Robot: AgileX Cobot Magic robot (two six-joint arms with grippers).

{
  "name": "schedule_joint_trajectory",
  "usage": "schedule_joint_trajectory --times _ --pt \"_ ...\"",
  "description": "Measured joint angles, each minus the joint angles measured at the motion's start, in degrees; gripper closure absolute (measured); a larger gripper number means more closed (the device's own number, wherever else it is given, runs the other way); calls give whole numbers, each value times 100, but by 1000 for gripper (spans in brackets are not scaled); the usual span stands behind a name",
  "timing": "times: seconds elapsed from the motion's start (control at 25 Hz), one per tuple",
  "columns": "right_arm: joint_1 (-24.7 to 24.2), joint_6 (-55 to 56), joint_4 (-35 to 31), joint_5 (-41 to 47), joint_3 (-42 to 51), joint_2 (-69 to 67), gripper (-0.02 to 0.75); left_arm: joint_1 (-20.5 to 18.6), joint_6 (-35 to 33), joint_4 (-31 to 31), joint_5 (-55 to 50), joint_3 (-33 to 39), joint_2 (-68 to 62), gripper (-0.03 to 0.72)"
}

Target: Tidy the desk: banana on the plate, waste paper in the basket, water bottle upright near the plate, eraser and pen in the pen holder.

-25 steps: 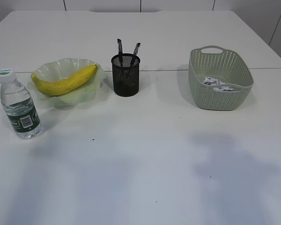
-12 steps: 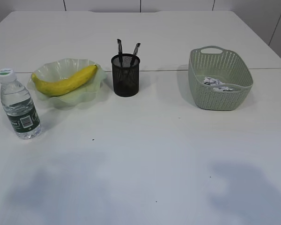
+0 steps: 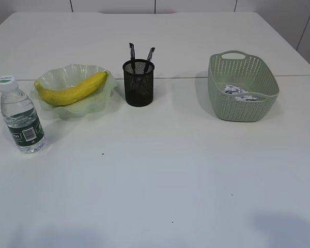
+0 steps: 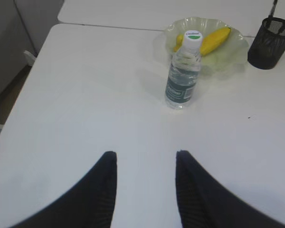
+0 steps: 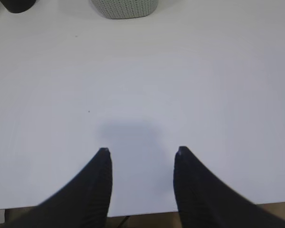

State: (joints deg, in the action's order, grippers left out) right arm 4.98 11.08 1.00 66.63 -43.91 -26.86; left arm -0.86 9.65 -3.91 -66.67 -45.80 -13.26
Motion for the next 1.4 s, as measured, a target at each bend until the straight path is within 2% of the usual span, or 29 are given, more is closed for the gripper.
schedule_joint_trajectory --times 0.2,0.56,0.76,1.4 --pt "0 -117 26 137 274 815 417 0 10 -232 -298 0 516 392" --pt "0 -318 39 608 585 2007 417 0 10 -269 -605 0 1053 393" --pt "0 -355 -183 620 808 2463 416 0 -53 -272 -631 173 1249 393" --pt "0 -761 -478 646 1296 2784 417 0 -206 -227 -631 779 1278 396"
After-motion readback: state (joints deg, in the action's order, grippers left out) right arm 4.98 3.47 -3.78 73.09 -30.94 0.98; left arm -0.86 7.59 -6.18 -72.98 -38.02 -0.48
